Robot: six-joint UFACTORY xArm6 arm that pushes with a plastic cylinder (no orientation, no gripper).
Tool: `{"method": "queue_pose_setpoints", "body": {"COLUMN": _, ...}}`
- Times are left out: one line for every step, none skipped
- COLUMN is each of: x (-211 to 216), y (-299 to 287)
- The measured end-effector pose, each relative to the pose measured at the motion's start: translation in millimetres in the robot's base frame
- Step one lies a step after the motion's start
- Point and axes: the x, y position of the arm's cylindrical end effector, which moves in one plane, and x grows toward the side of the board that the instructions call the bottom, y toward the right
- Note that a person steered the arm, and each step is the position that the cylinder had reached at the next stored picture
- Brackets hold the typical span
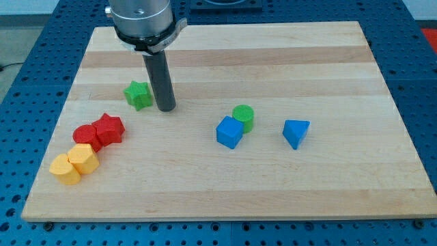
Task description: Push the green star to the top side of the red star
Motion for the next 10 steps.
{"method": "queue_pose_setpoints", "body": {"x": 0, "y": 0}}
{"method": "queue_pose_setpoints", "body": {"x": -2, "y": 0}}
{"method": "queue_pose_setpoints", "body": {"x": -18, "y": 0}}
{"method": "queue_pose_setpoints", "body": {"x": -30, "y": 0}}
{"method": "queue_pose_setpoints", "body": {"x": -30, "y": 2}}
{"method": "queue_pose_setpoints", "body": {"x": -35, "y": 3}}
{"method": "queue_pose_setpoints", "body": {"x": -35, "y": -39}}
{"method": "queue_pose_setpoints", "body": {"x": -35, "y": -74}}
{"method": "queue_pose_setpoints", "body": {"x": -35, "y": -76}}
{"method": "queue_pose_setpoints", "body": {"x": -35, "y": -78}}
